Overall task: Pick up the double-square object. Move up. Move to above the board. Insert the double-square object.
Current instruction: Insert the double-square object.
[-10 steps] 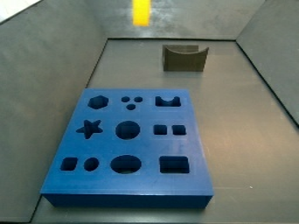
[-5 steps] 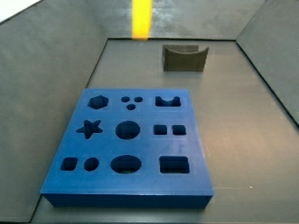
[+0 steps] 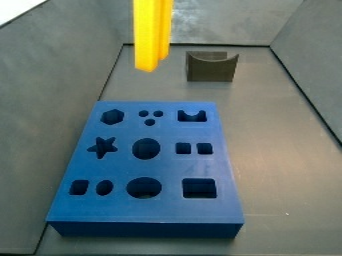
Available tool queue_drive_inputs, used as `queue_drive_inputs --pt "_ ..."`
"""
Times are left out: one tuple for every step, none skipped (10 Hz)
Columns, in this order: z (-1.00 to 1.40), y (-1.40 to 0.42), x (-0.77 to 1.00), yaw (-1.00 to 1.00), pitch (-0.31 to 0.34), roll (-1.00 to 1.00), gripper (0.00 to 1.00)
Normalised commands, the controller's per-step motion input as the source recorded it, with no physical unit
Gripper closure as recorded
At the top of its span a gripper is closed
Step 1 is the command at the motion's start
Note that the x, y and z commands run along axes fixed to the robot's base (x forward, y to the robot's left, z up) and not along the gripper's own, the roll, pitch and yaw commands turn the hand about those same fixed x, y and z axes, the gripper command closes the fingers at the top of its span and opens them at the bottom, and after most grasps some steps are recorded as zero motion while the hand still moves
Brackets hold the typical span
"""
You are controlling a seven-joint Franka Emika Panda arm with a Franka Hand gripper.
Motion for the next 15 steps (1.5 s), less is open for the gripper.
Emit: queue_drive_inputs --pt "0.0 -0.19 0.05 -0.89 -0.044 -0.04 1.0" --pt "0.01 -0.13 0.09 -0.87 -0.059 -0.06 1.0" --pt "0.0 -0.14 0.07 -0.89 -0.049 -0.03 1.0" --pt "0.0 -0.14 0.01 -0.94 -0.059 -0.01 1.0" --pt "0.0 -0.14 0.01 -0.95 -0.053 -0.01 1.0" --pt "0.0 -0.14 0.02 -0.94 -0.066 -0.01 1.0" --pt "0.0 -0.14 0.03 -0.92 -0.083 0.0 1.0" --pt "0.0 -0.15 0.07 -0.88 -0.096 0.0 1.0" --pt "-0.1 -0.12 0.3 -0.72 -0.07 0.0 1.0" --pt "-0.31 -0.11 0.5 -0.57 -0.061 0.06 1.0" --pt "-0.36 -0.07 0.57 -0.53 -0.051 0.07 1.0" --pt "-0.41 -0.06 0.57 -0.53 -0.044 0.09 1.0" --pt "-0.46 -0.05 0.42 -0.67 -0.03 0.11 1.0" --pt "-0.44 -0.02 0.19 -0.86 -0.027 0.08 1.0" --pt "-0.39 0.0 0.0 -1.0 -0.031 0.04 1.0"
